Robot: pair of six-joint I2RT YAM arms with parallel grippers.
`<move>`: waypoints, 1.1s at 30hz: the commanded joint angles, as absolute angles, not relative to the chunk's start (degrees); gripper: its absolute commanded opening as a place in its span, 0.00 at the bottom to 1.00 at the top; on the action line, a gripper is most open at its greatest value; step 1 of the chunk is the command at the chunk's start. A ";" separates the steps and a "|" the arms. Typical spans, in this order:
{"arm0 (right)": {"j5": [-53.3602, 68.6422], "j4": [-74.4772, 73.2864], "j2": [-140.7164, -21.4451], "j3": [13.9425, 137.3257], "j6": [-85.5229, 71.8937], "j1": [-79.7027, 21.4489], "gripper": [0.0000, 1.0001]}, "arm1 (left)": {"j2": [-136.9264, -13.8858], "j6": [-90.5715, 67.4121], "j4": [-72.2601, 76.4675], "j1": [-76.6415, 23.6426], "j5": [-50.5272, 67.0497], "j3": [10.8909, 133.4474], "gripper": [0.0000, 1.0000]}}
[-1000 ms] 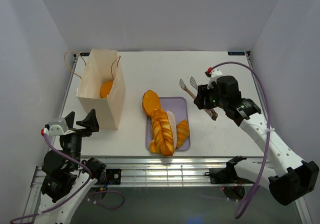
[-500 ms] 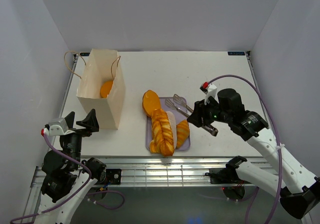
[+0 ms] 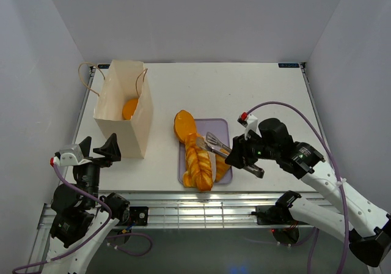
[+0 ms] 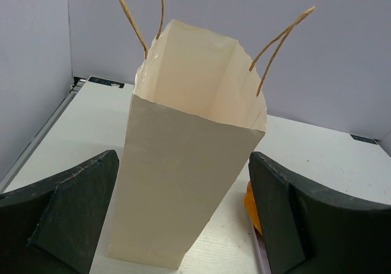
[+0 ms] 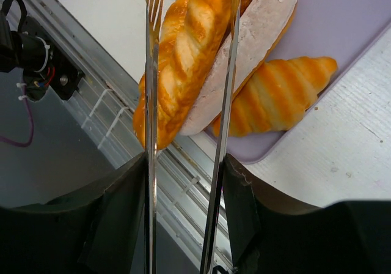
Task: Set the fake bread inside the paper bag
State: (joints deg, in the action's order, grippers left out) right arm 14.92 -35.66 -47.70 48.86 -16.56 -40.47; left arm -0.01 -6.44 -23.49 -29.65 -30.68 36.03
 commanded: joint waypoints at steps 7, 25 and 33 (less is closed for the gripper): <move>12.31 -34.72 -48.43 47.90 -19.51 -45.61 0.56 | 4.57 -6.06 -23.03 -29.88 -30.85 35.68 0.98; 7.64 -35.86 -48.60 48.08 -20.65 -48.78 0.56 | 4.75 -6.06 -23.03 -29.88 -30.76 35.60 0.98; 8.44 -33.40 -50.01 46.06 -21.62 -49.83 0.56 | 4.83 -6.06 -23.03 -29.88 -30.76 35.68 0.98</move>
